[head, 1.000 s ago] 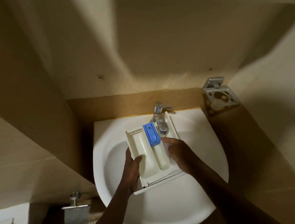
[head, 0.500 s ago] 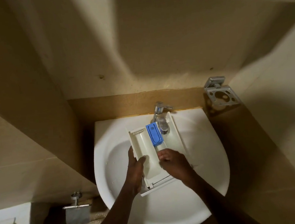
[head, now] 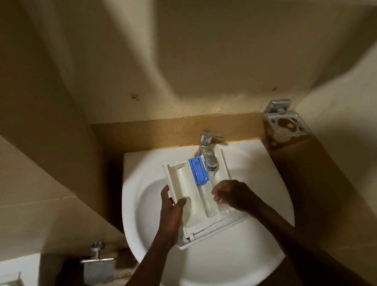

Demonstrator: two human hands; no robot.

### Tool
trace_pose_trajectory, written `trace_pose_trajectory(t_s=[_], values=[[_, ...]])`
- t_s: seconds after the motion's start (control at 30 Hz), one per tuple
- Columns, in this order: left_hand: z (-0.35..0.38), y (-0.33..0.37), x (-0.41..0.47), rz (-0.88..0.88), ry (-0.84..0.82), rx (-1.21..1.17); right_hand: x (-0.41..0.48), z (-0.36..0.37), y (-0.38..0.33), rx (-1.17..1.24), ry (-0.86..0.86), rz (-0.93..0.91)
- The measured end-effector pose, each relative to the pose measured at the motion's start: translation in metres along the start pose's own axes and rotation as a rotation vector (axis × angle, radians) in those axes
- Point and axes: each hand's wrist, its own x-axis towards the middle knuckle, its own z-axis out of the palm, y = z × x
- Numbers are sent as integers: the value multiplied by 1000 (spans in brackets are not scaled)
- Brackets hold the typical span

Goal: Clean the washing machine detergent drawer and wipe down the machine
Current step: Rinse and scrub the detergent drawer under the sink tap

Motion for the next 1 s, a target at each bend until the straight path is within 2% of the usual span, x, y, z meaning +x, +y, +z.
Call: trace_pose_trajectory(t_s=[0.07,0.2,0.27,0.33,0.37,0.5,0.57,0.63,0.77,0.83,0.9,0.97,1.0], values=[[0,1,-2,-2,-20,22,10,-2,4,28,75,26],[0,1,-6,0,-56,12,14,20,-9,499,104,66],[-1,3,-5,-13,-61,-25,8,31,-15,634,148,121],[-1,7,-3,-42,-50,-100,1,46,-15,664,181,94],[-1,9,-2,-60,-45,-140,-6,54,-16,603,230,51],[-2,12,-2,-110,-85,-182,-20,65,-6,86,561,-248],[-1,13,-1,-111,-101,-146,-12,53,1,-31,614,-274],[0,12,0,-117,-87,-135,-3,38,11,-162,560,-257],[2,11,2,-111,-53,-137,-1,24,21,-342,241,-157],[7,9,-1,-82,-11,-127,-2,33,25,-436,200,-167],[13,6,-6,-44,52,-138,-14,47,23,-449,185,-106],[18,4,-9,-2,101,-151,-31,61,16,-454,284,-66],[20,2,-10,17,119,-149,-39,68,10,-507,362,-112]])
